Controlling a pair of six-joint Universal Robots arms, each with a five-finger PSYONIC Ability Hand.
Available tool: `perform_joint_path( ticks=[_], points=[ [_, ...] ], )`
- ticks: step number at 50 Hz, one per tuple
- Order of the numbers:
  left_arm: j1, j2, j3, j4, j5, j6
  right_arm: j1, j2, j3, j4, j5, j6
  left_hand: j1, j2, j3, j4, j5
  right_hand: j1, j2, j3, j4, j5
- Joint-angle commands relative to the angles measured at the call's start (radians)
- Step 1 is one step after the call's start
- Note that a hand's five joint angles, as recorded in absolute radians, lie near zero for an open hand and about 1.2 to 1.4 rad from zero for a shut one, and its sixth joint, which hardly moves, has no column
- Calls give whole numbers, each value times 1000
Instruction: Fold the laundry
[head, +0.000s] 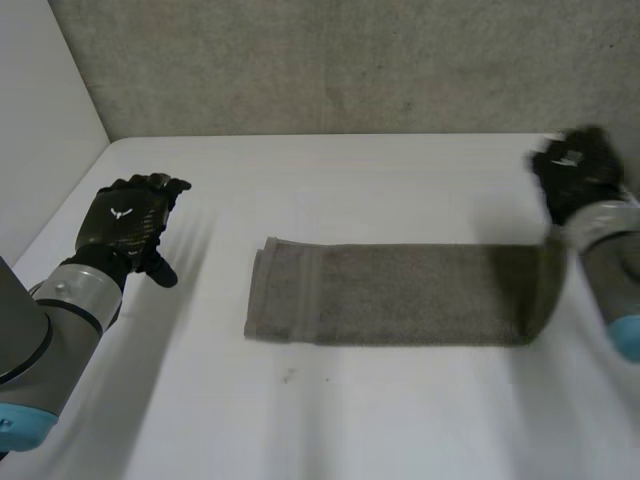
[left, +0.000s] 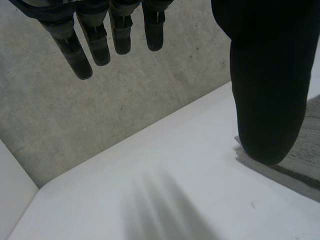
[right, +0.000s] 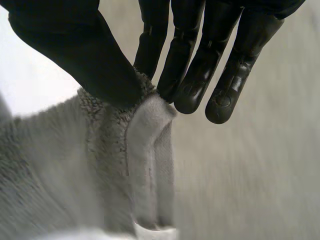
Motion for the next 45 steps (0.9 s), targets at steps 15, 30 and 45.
perform_joint_path(
  ticks=[15,30,45],
  points=[
    [-4,-2,-8,2,0,2,629,451,-305,-13,-191,-10,1,14,11,12,7,448,215,215,203,243],
    [-23,-33,-12,18,3,8,472,171,-221,-6,-27,278,1,14,11,12,7,-773,-1006,-1006,-1019,-979],
    [-121,-36,-11,25,0,8,180,49,113,224,-36,509,4,17,14,15,10,-705,-938,-938,-950,-911]
  ],
)
